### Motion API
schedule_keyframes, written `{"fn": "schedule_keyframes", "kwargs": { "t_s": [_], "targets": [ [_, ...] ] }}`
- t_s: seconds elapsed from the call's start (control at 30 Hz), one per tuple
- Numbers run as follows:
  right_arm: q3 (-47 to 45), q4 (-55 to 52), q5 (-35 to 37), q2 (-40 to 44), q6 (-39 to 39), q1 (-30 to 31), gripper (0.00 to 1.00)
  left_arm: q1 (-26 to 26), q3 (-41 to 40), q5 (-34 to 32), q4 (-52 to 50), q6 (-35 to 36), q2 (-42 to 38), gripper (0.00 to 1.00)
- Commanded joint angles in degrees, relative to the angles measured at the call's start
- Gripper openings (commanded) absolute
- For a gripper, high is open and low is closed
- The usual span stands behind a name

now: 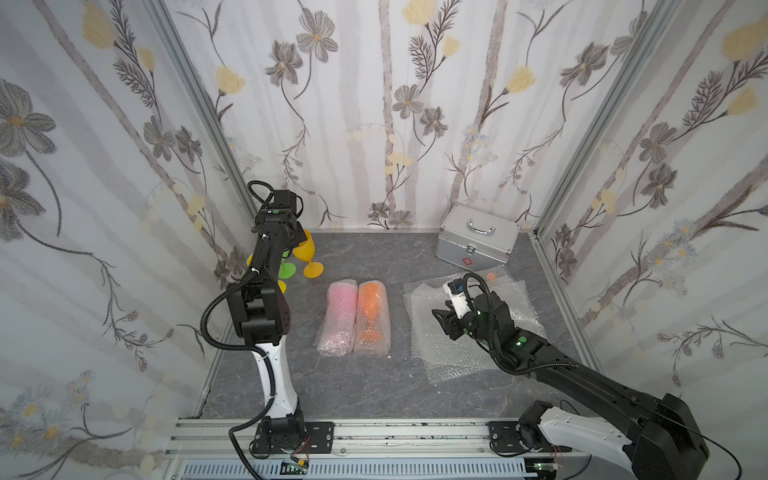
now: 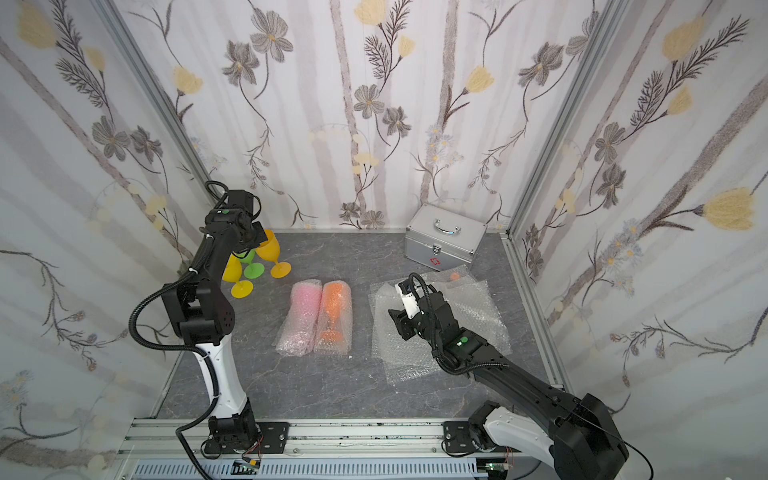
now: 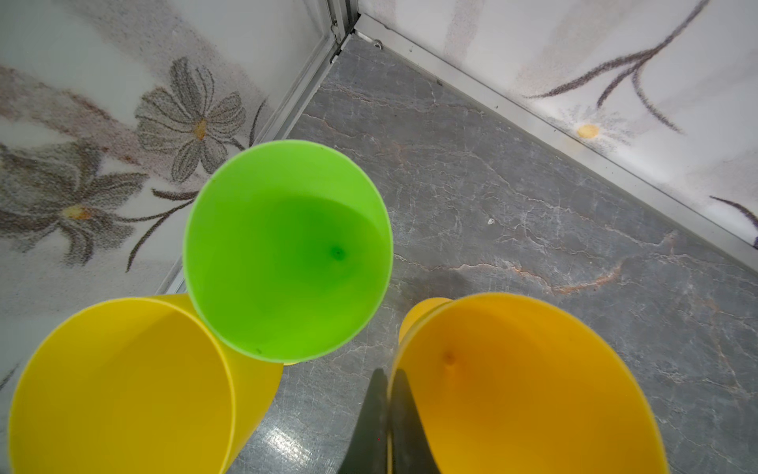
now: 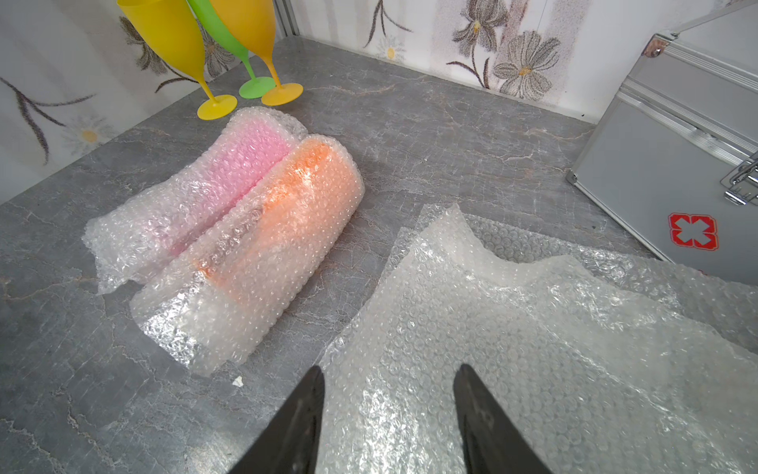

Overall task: Unpack wine glasses from bubble wrap
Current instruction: Place the wine glass at the center of the board.

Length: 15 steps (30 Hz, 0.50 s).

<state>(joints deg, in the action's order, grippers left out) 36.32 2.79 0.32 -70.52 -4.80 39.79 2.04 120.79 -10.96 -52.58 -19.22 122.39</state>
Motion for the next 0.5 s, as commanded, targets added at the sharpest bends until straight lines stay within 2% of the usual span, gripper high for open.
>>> {"fn": "schedule_keyframes", "kwargs": {
  "t_s": [0.0,0.2,0.3,0.4,0.47],
  "targets": [
    [-0.1,2.9,0.6,-0.3,-0.7,0.0,0.52,-0.3,1.8,-2.9,-3.2,1.4,1.8,0.00],
    [-0.6,3.0,0.7,0.0,-1.4,-0.1,0.52,-0.3,2.9,-3.3,-3.3,1.7,3.5,0.01],
    [-0.7,2.9,0.7,0.1,-1.5,-0.1,0.52,-0.3,4.5,-2.7,-4.7,2.0,4.6,0.09],
    [-0.5,2.6,0.4,0.1,-2.1,-0.1,0.52,-0.3,5.4,-2.7,-5.4,2.1,4.7,0.24],
    [-0.2,2.6,0.1,0.1,-2.8,-0.1,0.52,-0.2,6.8,-2.7,-6.1,2.2,4.5,0.29]
  ]
}}
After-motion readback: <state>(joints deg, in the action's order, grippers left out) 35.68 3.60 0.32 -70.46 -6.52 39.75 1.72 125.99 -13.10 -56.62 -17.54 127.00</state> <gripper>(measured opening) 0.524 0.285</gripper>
